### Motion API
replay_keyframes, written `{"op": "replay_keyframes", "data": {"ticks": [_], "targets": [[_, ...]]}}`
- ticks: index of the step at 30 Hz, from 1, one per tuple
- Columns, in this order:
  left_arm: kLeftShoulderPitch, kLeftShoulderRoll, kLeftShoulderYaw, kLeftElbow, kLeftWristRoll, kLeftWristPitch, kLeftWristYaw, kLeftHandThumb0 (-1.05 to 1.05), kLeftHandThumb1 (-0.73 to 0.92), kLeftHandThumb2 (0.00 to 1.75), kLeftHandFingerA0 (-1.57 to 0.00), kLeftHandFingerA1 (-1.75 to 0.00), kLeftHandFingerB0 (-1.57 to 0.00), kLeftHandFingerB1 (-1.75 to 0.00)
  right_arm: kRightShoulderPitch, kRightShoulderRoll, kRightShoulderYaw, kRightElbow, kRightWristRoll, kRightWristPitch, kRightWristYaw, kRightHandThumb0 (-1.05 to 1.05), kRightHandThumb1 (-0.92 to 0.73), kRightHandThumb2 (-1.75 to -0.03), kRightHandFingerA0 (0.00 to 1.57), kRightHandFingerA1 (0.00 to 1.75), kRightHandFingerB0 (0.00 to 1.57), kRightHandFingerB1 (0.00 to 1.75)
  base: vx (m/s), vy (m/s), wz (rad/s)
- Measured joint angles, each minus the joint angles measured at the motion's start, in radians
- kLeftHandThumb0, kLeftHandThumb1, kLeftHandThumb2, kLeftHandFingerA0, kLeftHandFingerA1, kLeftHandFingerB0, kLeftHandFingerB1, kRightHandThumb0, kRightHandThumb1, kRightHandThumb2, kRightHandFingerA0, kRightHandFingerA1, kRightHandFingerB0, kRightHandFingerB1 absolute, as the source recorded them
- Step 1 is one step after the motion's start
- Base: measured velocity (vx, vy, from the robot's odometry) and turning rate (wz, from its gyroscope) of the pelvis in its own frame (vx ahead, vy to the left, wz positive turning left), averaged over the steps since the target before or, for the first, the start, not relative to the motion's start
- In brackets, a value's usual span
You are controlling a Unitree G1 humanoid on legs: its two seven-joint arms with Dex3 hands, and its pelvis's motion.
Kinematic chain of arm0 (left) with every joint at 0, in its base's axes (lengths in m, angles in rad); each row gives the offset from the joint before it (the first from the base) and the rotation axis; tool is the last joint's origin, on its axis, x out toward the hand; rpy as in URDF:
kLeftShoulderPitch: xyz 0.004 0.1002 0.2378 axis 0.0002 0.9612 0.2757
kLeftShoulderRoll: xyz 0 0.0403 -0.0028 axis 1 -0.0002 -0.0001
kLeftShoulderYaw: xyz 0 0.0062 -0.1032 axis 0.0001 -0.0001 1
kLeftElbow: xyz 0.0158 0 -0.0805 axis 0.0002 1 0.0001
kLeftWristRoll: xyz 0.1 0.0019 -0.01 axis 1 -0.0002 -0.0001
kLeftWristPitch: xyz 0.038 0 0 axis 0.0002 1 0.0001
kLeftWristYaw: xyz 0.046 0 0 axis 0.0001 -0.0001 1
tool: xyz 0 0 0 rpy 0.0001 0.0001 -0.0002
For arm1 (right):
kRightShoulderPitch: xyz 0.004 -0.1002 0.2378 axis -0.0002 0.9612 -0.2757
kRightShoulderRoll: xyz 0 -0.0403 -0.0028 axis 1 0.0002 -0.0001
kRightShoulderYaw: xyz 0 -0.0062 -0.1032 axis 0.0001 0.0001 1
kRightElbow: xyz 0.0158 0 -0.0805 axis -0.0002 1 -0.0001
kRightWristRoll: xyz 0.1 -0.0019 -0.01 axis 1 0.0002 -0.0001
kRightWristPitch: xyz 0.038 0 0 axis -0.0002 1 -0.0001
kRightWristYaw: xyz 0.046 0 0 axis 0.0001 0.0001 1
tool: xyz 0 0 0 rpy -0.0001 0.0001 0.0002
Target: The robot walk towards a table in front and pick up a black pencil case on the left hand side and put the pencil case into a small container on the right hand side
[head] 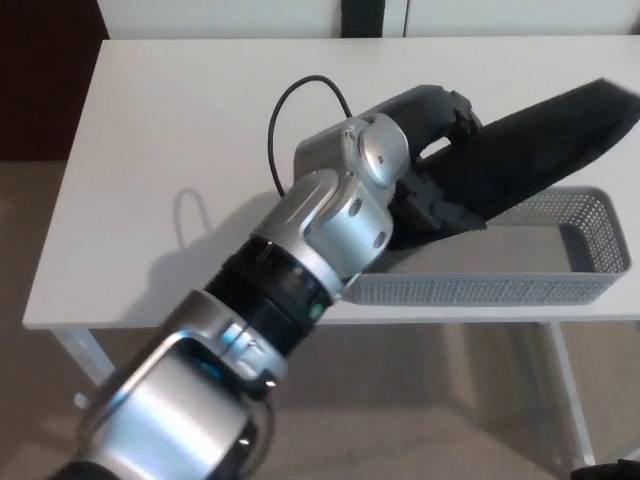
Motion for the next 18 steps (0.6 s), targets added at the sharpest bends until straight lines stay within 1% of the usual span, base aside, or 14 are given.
{"op": "replay_keyframes", "data": {"ticks": [1, 6, 7, 8, 9, 12, 13, 14, 15, 18], "targets": [[0.000, 0.016, -0.018, -0.005, 0.000, -0.009, -0.012, -0.94, 0.59, 0.59, -0.08, -0.26, -0.12, -0.26, 0.000, -0.002, 0.001, 0.000, -0.002, 0.000, -0.002, -0.68, -0.55, -0.58, 0.76, 0.63, 0.75, 0.47, 0.00, 0.000, 0.00], [0.003, 0.071, -0.055, -0.043, -0.006, -0.041, -0.055, -0.97, 0.59, 0.59, -0.09, -0.26, -0.13, -0.25, -0.011, -0.010, 0.016, -0.002, -0.013, 0.000, -0.009, -0.71, -0.56, -0.58, 0.77, 0.65, 0.73, 0.49, 0.00, 0.000, 0.00], [0.004, 0.075, -0.057, -0.048, -0.007, -0.045, -0.061, -0.78, 0.45, 0.92, 0.00, -0.26, -0.14, -0.27, -0.012, -0.012, 0.018, -0.002, -0.015, 0.000, -0.010, -0.68, -0.57, -0.58, 0.77, 0.63, 0.72, 0.47, 0.00, 0.000, 0.00], [0.006, 0.082, -0.058, -0.055, -0.009, -0.050, -0.068, -0.78, 0.45, 0.92, 0.00, -0.26, -0.14, -0.27, -0.013, -0.013, 0.021, -0.003, -0.017, 0.001, -0.011, -0.68, -0.57, -0.58, 0.77, 0.63, 0.72, 0.47, 0.00, 0.000, 0.00], [0.009, 0.089, -0.058, -0.060, -0.011, -0.056, -0.075, -0.82, 0.47, 0.91, -0.01, -0.24, -0.06, -0.24, -0.013, -0.014, 0.023, -0.005, -0.020, 0.001, -0.012, -0.68, -0.57, -0.59, 0.79, 0.62, 0.73, 0.46, 0.00, 0.000, 0.00], [0.013, 0.102, -0.057, -0.075, -0.019, -0.068, -0.095, -0.82, 0.47, 0.91, -0.01, -0.24, -0.06, -0.24, -0.015, -0.017, 0.027, -0.005, -0.026, 0.002, -0.014, -0.68, -0.57, -0.59, 0.79, 0.62, 0.73, 0.46, 0.00, 0.000, 0.00], [0.013, 0.103, -0.057, -0.078, -0.021, -0.070, -0.100, -0.75, 0.42, 0.91, 0.00, -0.19, -0.13, -0.26, -0.017, -0.017, 0.027, -0.005, -0.027, 0.002, -0.014, -0.67, -0.57, -0.58, 0.78, 0.62, 0.73, 0.46, 0.00, 0.000, 0.00], [0.015, 0.106, -0.056, -0.082, -0.023, -0.073, -0.106, -0.75, 0.42, 0.91, 0.00, -0.19, -0.13, -0.26, -0.018, -0.017, 0.028, -0.005, -0.029, 0.002, -0.014, -0.67, -0.57, -0.58, 0.78, 0.62, 0.73, 0.46, 0.00, 0.000, 0.00], [0.017, 0.110, -0.055, -0.087, -0.025, -0.075, -0.113, -0.96, 0.47, 0.75, -0.06, -0.19, -0.10, -0.21, -0.021, -0.017, 0.029, -0.005, -0.030, 0.003, -0.014, -0.67, -0.57, -0.58, 0.79, 0.61, 0.72, 0.45, 0.00, 0.000, 0.00], [0.019, 0.125, -0.052, -0.102, -0.030, -0.081, -0.135, -0.97, 0.48, 0.78, -0.07, -0.19, -0.09, -0.20, -0.025, -0.018, 0.031, -0.005, -0.033, 0.003, -0.016, -0.67, -0.57, -0.58, 0.78, 0.61, 0.73, 0.45, 0.00, 0.000, 0.00]]}}
